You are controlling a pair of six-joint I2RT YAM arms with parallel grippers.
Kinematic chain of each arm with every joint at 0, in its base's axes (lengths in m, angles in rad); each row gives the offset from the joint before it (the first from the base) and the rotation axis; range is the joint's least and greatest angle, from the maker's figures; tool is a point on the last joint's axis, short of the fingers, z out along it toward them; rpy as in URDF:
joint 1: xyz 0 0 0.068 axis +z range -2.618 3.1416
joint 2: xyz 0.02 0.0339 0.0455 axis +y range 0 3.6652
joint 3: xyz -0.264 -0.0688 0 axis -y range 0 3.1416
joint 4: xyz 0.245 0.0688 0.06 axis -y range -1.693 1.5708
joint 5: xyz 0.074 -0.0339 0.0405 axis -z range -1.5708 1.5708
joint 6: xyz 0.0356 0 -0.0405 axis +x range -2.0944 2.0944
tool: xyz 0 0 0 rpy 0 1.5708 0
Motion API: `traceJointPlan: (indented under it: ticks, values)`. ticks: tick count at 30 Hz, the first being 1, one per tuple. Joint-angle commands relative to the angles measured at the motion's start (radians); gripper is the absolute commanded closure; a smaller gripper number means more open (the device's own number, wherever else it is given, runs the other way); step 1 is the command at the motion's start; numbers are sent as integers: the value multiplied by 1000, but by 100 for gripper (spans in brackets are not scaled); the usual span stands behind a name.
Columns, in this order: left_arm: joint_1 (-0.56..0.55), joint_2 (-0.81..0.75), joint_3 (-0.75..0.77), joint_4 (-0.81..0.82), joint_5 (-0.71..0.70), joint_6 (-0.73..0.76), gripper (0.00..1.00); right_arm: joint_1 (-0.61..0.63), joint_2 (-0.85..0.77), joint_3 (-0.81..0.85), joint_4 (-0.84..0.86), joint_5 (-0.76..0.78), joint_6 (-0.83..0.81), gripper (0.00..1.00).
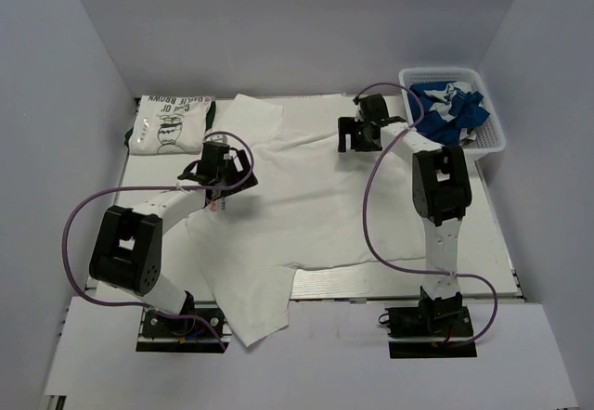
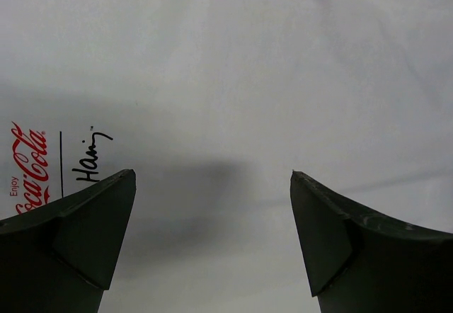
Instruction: Fold and stack the t-shirts
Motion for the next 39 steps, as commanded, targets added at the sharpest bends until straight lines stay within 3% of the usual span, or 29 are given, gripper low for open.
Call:
traceJointPlan:
  ticks: [1, 6, 7, 10, 15, 19, 23, 26, 27, 33, 39]
  values:
    - [-1, 17, 5, -20, -14, -5, 0, -22, 75, 125, -59, 196, 7, 10]
    - [-1, 50, 5, -9, 2, -5, 0, -72, 270, 364, -157, 347, 21, 10]
    - [-1, 51, 5, -9, 2, -5, 0, -79, 293, 523, -207, 358, 24, 10]
    - [-1, 69, 14, -9, 2, -5, 0, -106, 333, 602, -209, 337, -19, 10]
    - [-1, 69, 34, 11, 21, 6, 0, -80, 132, 354, 13, 33, -142, 10]
    - [-1, 60, 86, 11, 20, 15, 0, -30, 37, 316, -59, -98, -211, 10]
    - [-1, 37, 143, 11, -17, 37, 0, 21, -61, 247, -68, -32, -217, 10]
    - [-1, 28, 191, -24, -77, 46, 0, 47, -168, 112, -47, 80, -115, 10]
    - [-1, 40, 203, -35, -101, 46, 0, 50, -197, -10, -30, 127, -84, 10]
    - [-1, 165, 330, -214, -210, 67, 0, 42, -463, -392, -31, 247, 158, 10]
    - [-1, 175, 246, -215, -213, 67, 0, 41, -540, -614, -102, 263, 159, 10]
